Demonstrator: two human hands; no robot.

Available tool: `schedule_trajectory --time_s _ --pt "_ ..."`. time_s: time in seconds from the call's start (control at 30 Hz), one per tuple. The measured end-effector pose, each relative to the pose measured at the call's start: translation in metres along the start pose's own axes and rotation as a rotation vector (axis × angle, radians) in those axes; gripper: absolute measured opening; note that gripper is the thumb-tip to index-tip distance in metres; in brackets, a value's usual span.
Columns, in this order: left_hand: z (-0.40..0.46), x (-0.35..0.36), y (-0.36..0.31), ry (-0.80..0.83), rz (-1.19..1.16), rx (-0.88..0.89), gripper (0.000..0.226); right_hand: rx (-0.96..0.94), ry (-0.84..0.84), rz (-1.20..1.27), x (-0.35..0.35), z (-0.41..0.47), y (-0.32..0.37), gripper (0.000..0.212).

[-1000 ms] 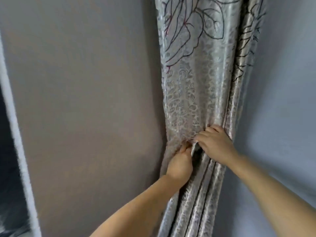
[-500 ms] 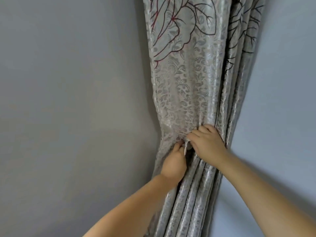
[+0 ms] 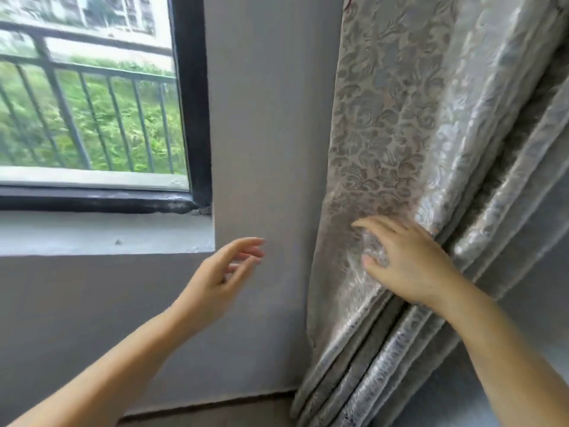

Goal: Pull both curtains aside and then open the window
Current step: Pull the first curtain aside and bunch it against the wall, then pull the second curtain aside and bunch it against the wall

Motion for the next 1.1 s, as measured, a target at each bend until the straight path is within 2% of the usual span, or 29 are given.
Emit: schedule_trajectory --time_s 0.07,0.13,0.23,0.37,0.43,0.53,0.57,0.67,0.73,0.83,1.0,1.1 --pt "-0.032 -0.06 0.006 -0.111 0.065 -0.049 0.027 -0.032 -0.117 0.29 0.013 0.0 0.042 0.044" --pt "-0.069 -0.112 0.01 -0.212 0.128 -0.112 0.028 -0.047 -0.12 0.578 0.038 -0.008 0.082 0.043" --pt "-0.135 -0.182 0.015 -0.371 0.202 -0.22 0.032 0.025 -0.054 0.978 0.084 -0.032 0.143 0.043" --pt "-0.238 -0.261 0.025 -0.61 0.267 -0.402 0.035 0.202 0.114 1.276 0.143 -0.078 0.219 0.039" --pt "-0.295 -0.293 0.03 -0.734 0.286 -0.504 0.032 0.258 0.194 1.327 0.166 -0.105 0.258 0.036" --pt "-0.373 -0.332 0.035 -0.871 0.288 -0.645 0.016 0.354 0.305 1.374 0.194 -0.145 0.316 0.028" --pt "-0.393 -0.343 0.037 -0.893 0.296 -0.68 0.021 0.382 0.341 1.388 0.199 -0.154 0.336 0.03" --pt "-0.431 -0.373 0.039 -0.915 0.297 -0.763 0.031 0.412 0.456 1.401 0.216 -0.173 0.396 0.057" --pt "-0.45 -0.407 0.043 -0.969 0.294 -0.771 0.03 0.386 0.525 1.402 0.225 -0.178 0.442 0.059" --pt "-0.473 -0.459 0.047 -1.054 0.3 -0.753 0.022 0.353 0.587 1.432 0.238 -0.169 0.501 0.038" --pt "-0.479 -0.514 0.057 -1.144 0.294 -0.729 0.022 0.272 0.661 1.405 0.254 -0.131 0.56 0.024" --pt "-0.461 -0.553 0.069 -1.151 0.313 -0.686 0.023 0.208 0.66 1.373 0.263 -0.095 0.599 0.031"
Point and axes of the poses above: each hand's wrist, its own z-axis towards the middle knuckle, its own x-axis out of the palm, y = z × x, the point moved 8 cm from there along z, towards the middle knuckle, and after that the axes turned 12 degrees about -y, right-handed, at the moved point
